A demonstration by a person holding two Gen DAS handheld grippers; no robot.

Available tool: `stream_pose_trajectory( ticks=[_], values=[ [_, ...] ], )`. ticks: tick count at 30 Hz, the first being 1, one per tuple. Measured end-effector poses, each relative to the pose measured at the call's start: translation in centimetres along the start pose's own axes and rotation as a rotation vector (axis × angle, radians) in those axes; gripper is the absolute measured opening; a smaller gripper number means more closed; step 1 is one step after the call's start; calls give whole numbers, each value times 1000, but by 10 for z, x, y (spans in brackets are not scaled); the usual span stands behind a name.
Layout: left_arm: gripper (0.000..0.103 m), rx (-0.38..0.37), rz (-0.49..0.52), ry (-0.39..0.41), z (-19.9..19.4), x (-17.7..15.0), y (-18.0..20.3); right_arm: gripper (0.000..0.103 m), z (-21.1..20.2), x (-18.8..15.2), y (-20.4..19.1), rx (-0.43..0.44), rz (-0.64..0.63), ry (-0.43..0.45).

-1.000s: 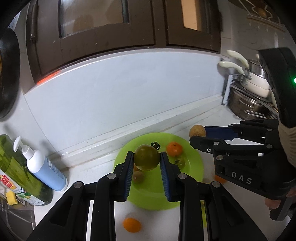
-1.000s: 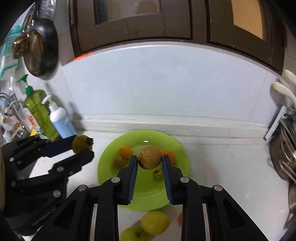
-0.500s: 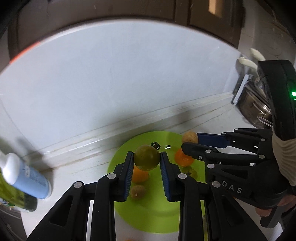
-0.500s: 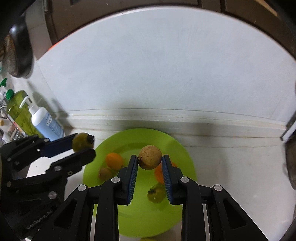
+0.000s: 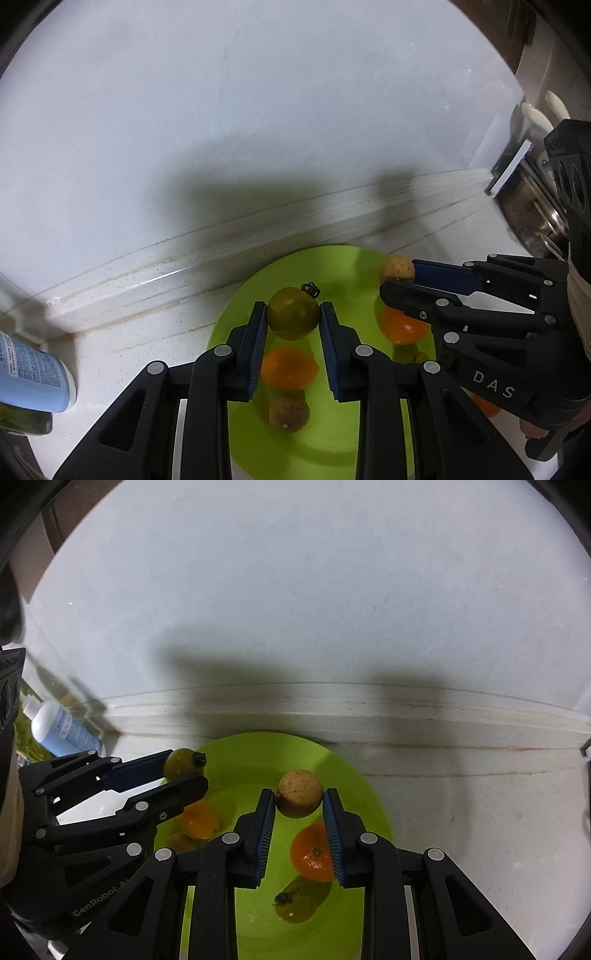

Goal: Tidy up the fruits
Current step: 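Lower both fruits onto the plate and open both tools, then withdraw both open tools from the plate toward the remaining fruit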

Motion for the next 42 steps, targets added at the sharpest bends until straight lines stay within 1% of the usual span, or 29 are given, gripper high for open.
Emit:
stream_pose_trajectory(
  ticks=[10,17,19,23,26,29,32,34,36,38,42],
  values=[
    [29,16,-10,-16,15,5,2,28,16,3,-3,0,-9,-35],
    [29,32,-12,7,7,6,-4,29,17,4,-4,10,2,-29],
    [29,36,-22,23,1,5,-6,33,14,2,-3,24,13,-26],
    [31,31,-47,58,-18,4,-10,33,2,-1,-4,8,17,-4],
    [32,56,-31,95,-35,0,-8,33,-12,-4,-6,-15,14,23],
    [38,76,-24,149,-58,-7,-7,40,-30,-7,-11,-28,15,60],
    [40,67,-24,195,-82,-17,-7,41,-53,-11,-21,-26,19,112],
    [43,69,-18,228,-101,-25,-8,44,-66,-14,-28,-32,18,137],
    [45,69,-13,252,-116,-30,-8,47,-81,-17,-37,-45,14,175],
    [48,62,-13,277,-131,-37,-7,48,-97,-21,-44,-63,14,206],
    [51,60,1,319,-160,-51,-6,50,-124,-33,-52,-58,20,252]
  ],
)
Point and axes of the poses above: each gripper's, at about its wrist camera, not at the fingertips, and z roughly the way its jaws point, y to its right, x to its top, the point moved 3 cm from there along z, roughly the way its jaws point, and after that the axes turned 13 degrees about -z, right-handed, at the moved point
